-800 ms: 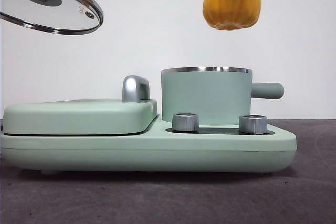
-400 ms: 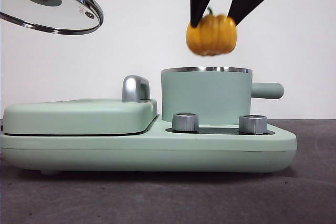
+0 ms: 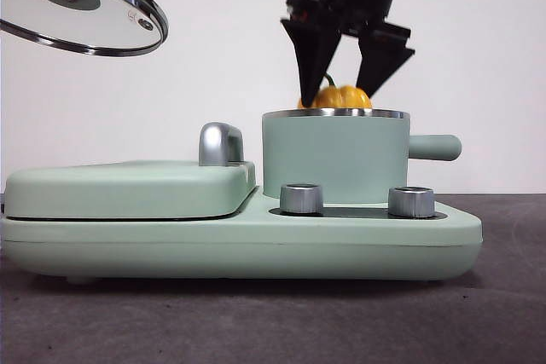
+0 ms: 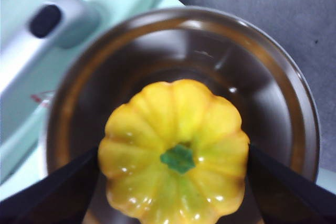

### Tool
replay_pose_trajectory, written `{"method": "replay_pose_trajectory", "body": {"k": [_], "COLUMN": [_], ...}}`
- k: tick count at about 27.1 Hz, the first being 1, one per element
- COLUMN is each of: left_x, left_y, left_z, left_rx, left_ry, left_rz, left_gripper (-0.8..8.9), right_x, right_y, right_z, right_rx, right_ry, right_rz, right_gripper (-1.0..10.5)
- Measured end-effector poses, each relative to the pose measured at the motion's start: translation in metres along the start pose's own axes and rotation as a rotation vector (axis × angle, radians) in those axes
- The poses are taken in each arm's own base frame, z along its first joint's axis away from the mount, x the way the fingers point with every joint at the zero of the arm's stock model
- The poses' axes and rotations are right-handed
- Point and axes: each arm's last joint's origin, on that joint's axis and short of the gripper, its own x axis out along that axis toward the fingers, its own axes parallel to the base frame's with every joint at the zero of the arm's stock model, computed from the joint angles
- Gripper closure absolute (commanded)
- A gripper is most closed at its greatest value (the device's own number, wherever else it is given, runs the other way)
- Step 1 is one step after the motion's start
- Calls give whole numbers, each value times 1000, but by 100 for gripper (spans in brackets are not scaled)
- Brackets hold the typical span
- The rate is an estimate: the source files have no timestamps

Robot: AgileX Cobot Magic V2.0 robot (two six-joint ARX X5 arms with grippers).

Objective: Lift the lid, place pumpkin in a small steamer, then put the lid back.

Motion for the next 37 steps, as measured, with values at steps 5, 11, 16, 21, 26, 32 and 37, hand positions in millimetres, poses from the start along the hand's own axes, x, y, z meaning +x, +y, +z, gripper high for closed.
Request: {"method": "replay_pose_trajectory", "body": {"k": [5,11,16,21,26,32,37], "left_x": [0,0,0,0,0,0,0], "left_y": [0,0,0,0,0,0,0], "left_z": [0,0,0,0,0,0,0], "left_rx": [0,16,19,19,19,19,21], "left_ry": [0,0,0,0,0,0,0], "left_rz": [0,0,0,0,0,0,0], "left_gripper": [803,803,803,803,803,803,803], "right_x": [18,39,40,49,55,56,58], "right_y": [-6,-5,-5,-5,-5,-5,-4], "right_z": [3,3,4,4,4,4,4], "right_rx": [16,15,15,17,17,-2,-4], "right_ry": [10,55,53,68,81,79,84], "right_rz": [44,53,64,80,81,81,83], "right_gripper": [570,570,570,570,570,501,471]}}
